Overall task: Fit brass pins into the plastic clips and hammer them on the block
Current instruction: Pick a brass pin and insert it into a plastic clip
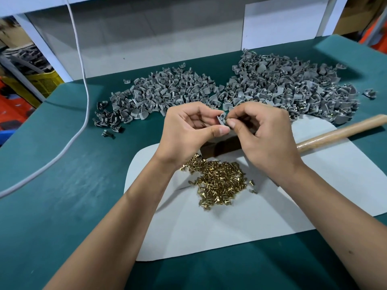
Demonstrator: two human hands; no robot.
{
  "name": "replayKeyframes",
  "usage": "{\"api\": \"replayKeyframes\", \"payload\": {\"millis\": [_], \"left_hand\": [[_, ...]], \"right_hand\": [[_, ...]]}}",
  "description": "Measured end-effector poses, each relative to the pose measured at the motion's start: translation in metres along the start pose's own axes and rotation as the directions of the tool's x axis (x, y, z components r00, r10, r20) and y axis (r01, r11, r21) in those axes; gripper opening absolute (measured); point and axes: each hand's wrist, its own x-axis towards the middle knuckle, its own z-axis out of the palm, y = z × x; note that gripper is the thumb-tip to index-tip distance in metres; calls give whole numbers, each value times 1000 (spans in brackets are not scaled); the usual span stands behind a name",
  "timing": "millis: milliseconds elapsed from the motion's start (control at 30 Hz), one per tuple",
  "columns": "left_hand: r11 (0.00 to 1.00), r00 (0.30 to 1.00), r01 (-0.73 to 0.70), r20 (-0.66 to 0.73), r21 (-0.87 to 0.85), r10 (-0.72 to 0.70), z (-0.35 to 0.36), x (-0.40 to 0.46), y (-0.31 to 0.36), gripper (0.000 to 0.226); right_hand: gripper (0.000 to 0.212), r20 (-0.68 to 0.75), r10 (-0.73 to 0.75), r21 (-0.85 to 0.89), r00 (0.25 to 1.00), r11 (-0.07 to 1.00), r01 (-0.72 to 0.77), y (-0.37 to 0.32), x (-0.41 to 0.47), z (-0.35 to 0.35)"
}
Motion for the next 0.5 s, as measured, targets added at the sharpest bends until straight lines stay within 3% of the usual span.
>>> {"api": "replayKeyframes", "payload": {"millis": [300, 433, 500], "left_hand": [[986, 996, -33, -77, 163, 46, 8, -3, -2, 30], [935, 989, -28, -125, 353, 76, 16, -6, -10, 22], [864, 986, -55, -111, 501, 127, 16, -6, -11, 15]], "right_hand": [[9, 33, 66, -73, 997, 995, -64, -1, 2, 1], [9, 208, 47, -126, 977, 992, -21, -1, 9, -13], [7, 275, 49, -146, 960, 989, -9, 0, 15, -30]]}}
